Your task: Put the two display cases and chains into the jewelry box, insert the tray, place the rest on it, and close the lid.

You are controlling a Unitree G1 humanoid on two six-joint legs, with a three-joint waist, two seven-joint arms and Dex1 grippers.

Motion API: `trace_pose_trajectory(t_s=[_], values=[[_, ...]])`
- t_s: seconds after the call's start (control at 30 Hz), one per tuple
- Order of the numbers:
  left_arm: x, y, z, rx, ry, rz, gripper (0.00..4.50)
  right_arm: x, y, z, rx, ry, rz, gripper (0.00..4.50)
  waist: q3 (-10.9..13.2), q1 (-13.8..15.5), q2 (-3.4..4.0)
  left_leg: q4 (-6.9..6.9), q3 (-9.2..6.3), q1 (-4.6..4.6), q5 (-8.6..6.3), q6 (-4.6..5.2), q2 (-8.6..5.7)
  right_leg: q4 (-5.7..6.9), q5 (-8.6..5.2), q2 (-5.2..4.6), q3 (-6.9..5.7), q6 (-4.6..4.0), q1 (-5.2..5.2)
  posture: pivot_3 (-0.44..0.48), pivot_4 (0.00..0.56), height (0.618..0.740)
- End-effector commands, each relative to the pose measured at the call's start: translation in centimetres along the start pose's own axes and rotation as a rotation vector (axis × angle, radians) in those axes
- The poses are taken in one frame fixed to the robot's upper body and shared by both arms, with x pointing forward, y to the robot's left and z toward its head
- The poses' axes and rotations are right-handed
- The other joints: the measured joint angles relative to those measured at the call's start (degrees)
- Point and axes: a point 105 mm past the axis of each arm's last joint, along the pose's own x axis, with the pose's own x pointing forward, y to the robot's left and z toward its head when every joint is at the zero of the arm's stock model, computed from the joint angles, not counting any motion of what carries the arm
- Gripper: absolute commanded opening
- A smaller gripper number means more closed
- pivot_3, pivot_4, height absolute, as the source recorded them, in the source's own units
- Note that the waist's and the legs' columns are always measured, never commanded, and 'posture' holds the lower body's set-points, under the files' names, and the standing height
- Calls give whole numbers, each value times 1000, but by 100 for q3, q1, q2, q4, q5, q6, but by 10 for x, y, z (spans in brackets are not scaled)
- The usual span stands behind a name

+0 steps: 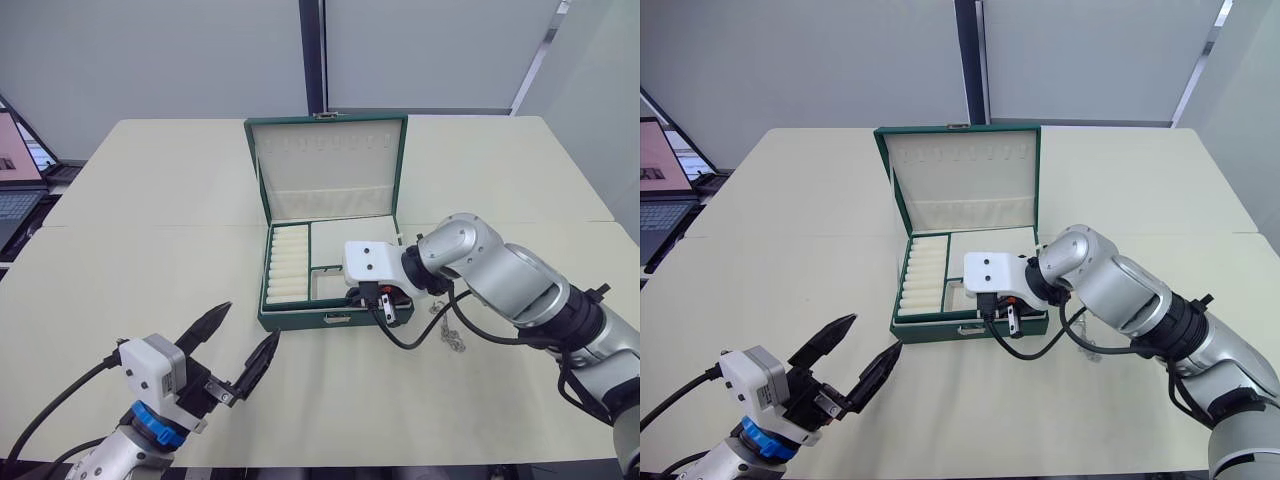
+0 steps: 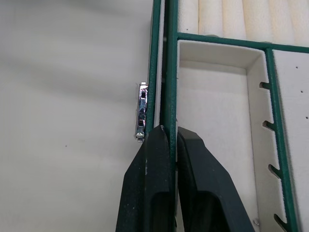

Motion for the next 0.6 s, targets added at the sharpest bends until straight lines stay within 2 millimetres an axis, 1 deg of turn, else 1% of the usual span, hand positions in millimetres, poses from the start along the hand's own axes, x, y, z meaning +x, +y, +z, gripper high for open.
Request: trace_pose_trajectory(t_s=[0.03,0.6], values=[[1,-3,4,12,-14,-13,4500,-3,-1,9,-33,-26,-27,289,0,0,0,0,0,0,0,0,0,0,0,0,0,0,0,0,150,740],[4,-4,3,19,-14,-22,4500,0,0,15,-32,-49,-28,289,0,-1,0,-2,-2,0,0,-1,0,0,0,0,0,0,-3,0,150,740]])
